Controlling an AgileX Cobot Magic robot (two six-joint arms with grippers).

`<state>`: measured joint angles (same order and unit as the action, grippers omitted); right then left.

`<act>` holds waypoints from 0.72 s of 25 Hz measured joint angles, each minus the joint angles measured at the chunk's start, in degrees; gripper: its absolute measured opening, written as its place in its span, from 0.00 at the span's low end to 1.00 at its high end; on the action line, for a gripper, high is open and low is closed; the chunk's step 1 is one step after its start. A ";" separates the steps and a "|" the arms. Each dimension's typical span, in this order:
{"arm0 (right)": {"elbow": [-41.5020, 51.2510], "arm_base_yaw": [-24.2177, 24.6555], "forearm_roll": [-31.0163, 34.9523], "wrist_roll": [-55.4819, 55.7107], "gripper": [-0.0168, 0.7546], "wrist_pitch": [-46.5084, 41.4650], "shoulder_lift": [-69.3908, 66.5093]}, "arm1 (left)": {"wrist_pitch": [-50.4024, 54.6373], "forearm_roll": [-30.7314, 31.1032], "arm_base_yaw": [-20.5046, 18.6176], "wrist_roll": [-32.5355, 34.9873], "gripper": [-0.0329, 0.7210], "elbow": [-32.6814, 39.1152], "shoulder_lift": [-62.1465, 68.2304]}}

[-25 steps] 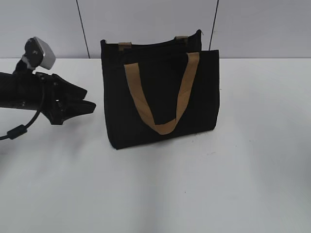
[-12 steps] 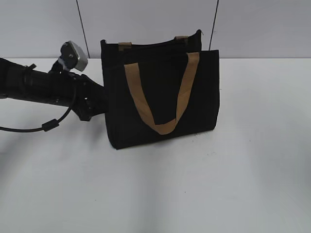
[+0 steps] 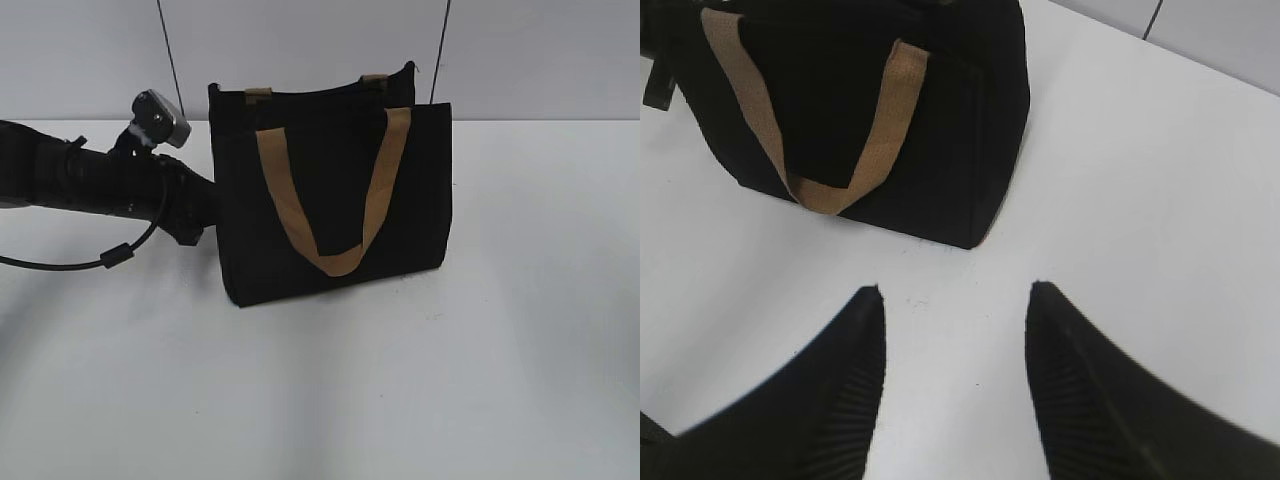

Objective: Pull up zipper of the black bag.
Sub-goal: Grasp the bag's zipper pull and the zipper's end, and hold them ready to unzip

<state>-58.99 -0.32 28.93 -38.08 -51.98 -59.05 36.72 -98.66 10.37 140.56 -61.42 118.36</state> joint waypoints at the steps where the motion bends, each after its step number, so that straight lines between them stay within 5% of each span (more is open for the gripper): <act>1: 0.00 0.00 0.00 0.00 0.49 0.00 0.00 | -0.19 -0.18 0.00 0.00 0.39 0.00 0.00; 6: 0.00 0.00 0.06 0.00 0.49 1.05 0.00 | -1.03 -0.23 0.00 0.00 0.10 -0.17 -0.59; 11: -3.67 -1.79 0.11 0.00 0.49 1.09 -0.85 | -1.25 0.73 0.00 -0.78 0.08 -0.10 -5.45; 18: -11.64 -12.10 0.29 1.65 0.49 1.63 -7.51 | -2.30 11.34 0.00 -8.12 0.08 0.36 -14.33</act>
<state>-70.63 -12.42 29.21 -36.43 -50.35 -66.56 34.42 -87.32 10.37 132.43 -61.05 104.02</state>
